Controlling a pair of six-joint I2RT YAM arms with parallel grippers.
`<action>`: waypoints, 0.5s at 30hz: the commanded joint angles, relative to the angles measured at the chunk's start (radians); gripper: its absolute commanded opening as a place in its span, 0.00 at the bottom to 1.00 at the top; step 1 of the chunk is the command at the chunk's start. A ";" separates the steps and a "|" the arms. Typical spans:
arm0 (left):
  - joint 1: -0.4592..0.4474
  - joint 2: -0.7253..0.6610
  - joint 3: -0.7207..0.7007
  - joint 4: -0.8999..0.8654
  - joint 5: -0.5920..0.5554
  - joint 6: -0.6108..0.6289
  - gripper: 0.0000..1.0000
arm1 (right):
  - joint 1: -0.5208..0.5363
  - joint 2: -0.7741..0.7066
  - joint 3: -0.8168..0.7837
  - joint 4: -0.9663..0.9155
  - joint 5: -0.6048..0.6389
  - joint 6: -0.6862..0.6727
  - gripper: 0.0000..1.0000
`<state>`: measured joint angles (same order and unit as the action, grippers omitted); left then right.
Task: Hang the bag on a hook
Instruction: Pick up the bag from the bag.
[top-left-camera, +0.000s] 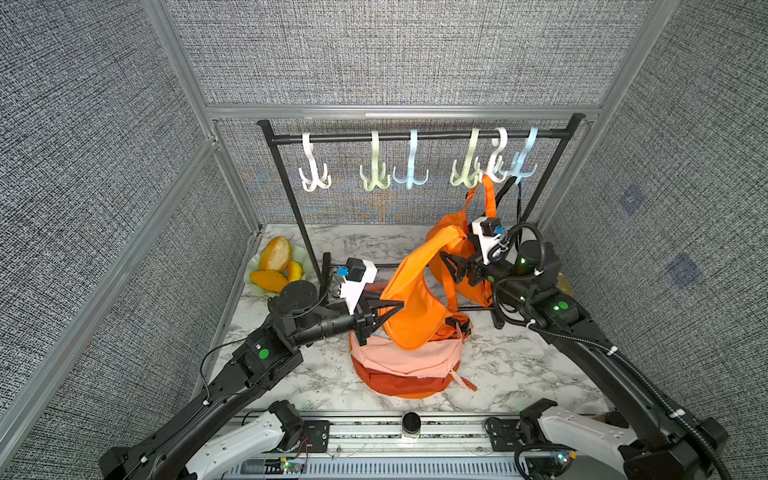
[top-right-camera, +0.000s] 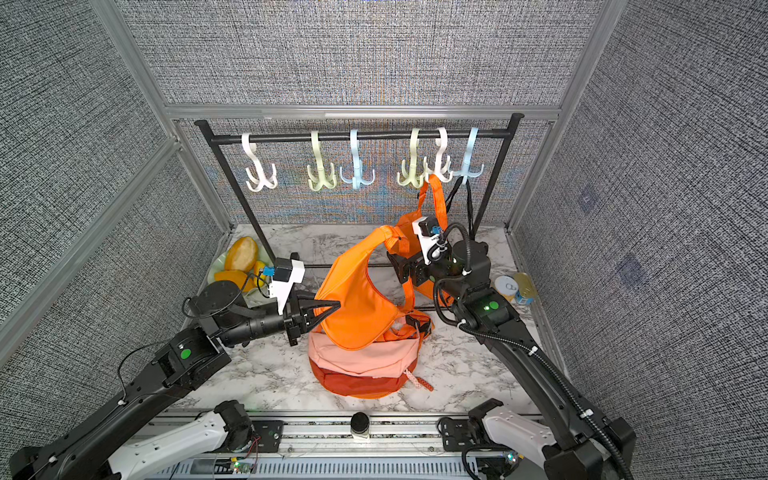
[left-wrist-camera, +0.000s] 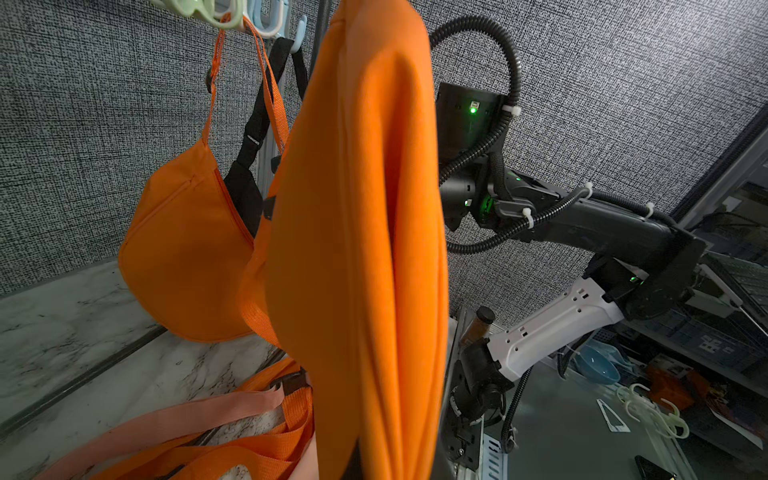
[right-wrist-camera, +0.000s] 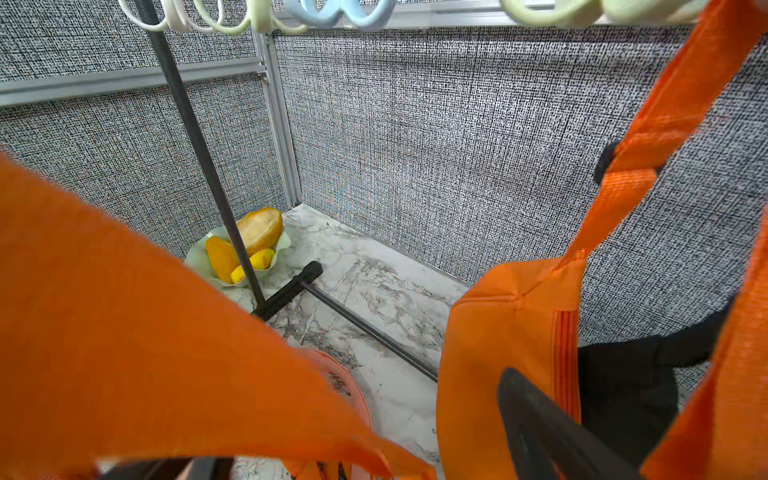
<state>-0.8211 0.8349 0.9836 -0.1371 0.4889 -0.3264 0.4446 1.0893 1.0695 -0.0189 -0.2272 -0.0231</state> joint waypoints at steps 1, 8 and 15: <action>0.001 -0.023 -0.007 0.037 0.002 -0.006 0.00 | -0.012 0.013 0.020 0.016 -0.039 -0.004 0.92; 0.003 -0.039 -0.017 0.030 -0.007 -0.010 0.00 | -0.017 0.027 0.040 0.020 -0.147 0.013 0.46; 0.004 -0.061 -0.026 0.020 -0.065 -0.018 0.00 | -0.021 -0.011 0.029 -0.004 -0.158 0.007 0.10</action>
<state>-0.8200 0.7834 0.9604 -0.1368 0.4606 -0.3412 0.4263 1.0943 1.1027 -0.0193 -0.3668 -0.0166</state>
